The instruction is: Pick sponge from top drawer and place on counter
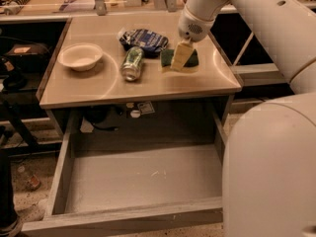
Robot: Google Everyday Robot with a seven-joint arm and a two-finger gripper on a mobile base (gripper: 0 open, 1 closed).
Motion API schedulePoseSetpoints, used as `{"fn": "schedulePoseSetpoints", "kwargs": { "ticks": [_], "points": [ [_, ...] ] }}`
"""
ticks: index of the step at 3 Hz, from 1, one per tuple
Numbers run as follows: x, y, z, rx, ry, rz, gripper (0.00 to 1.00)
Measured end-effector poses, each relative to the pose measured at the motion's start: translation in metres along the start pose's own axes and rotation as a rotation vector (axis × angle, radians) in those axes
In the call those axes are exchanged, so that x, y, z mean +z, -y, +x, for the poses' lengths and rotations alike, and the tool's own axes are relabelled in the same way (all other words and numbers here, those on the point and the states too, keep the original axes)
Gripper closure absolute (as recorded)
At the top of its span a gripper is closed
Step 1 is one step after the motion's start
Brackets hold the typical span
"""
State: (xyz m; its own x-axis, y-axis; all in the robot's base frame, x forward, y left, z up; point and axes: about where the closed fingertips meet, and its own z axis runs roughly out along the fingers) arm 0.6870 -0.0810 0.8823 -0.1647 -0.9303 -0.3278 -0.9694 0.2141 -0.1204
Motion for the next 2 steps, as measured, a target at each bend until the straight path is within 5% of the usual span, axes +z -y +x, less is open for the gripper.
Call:
{"fn": "schedulePoseSetpoints", "kwargs": {
  "ticks": [2],
  "points": [
    [0.037,0.026,-0.024,-0.038,0.023,-0.033,1.00]
  ]
}}
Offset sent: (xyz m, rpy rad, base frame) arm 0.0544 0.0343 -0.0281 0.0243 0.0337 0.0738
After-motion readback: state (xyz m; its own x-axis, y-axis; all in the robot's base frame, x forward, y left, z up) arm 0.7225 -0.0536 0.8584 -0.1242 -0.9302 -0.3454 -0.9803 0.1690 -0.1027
